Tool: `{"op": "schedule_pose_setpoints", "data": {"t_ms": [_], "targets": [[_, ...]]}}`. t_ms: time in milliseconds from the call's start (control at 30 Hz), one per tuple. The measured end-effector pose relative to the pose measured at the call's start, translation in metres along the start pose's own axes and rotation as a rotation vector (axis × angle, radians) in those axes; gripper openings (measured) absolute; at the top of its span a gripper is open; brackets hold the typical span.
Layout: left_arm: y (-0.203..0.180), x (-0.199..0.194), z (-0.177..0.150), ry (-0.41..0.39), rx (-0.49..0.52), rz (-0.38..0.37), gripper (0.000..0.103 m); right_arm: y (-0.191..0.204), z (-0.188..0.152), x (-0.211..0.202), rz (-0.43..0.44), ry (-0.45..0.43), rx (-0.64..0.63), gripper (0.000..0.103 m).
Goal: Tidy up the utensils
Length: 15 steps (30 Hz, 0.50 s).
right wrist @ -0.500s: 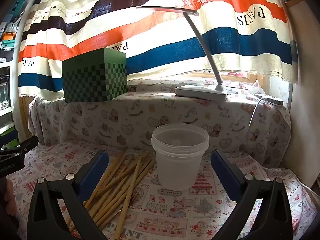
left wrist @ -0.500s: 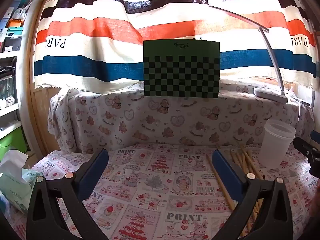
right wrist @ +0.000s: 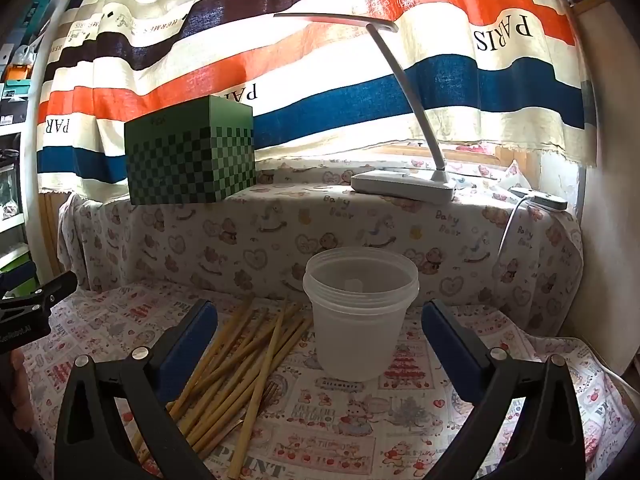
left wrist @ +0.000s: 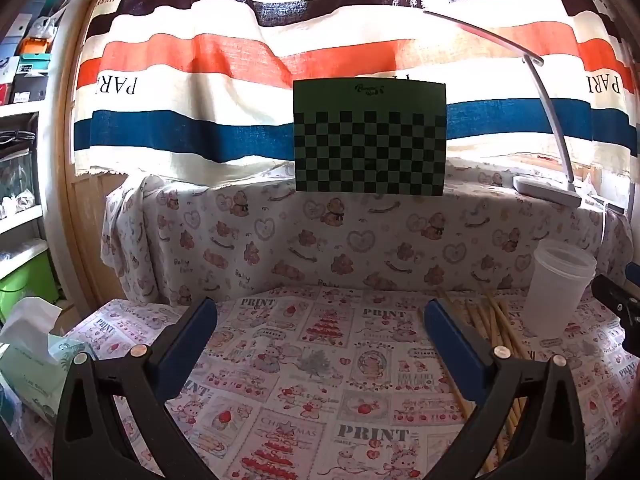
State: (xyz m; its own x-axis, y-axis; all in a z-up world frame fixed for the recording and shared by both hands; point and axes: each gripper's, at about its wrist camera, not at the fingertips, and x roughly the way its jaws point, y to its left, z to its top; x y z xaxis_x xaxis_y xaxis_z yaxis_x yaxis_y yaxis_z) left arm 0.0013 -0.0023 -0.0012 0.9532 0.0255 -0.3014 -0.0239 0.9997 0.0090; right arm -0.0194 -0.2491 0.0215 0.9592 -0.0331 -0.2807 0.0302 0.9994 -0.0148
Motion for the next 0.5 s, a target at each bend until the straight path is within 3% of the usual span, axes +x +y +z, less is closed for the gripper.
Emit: {"op": "schedule_pose_setpoints", "data": {"t_ms": [133,500], "targets": [[0.0023,0.0038,0.0010,0.020,-0.008,-0.036,0.103,-0.0030,0.0008,0.0104,0.000,0.022,-0.002,0.103],[0.0042,-0.0010,0.0019,-0.003,-0.011,-0.010,0.103,-0.0033,0.0010,0.0085,0.005,0.011,-0.007,0.103]]}}
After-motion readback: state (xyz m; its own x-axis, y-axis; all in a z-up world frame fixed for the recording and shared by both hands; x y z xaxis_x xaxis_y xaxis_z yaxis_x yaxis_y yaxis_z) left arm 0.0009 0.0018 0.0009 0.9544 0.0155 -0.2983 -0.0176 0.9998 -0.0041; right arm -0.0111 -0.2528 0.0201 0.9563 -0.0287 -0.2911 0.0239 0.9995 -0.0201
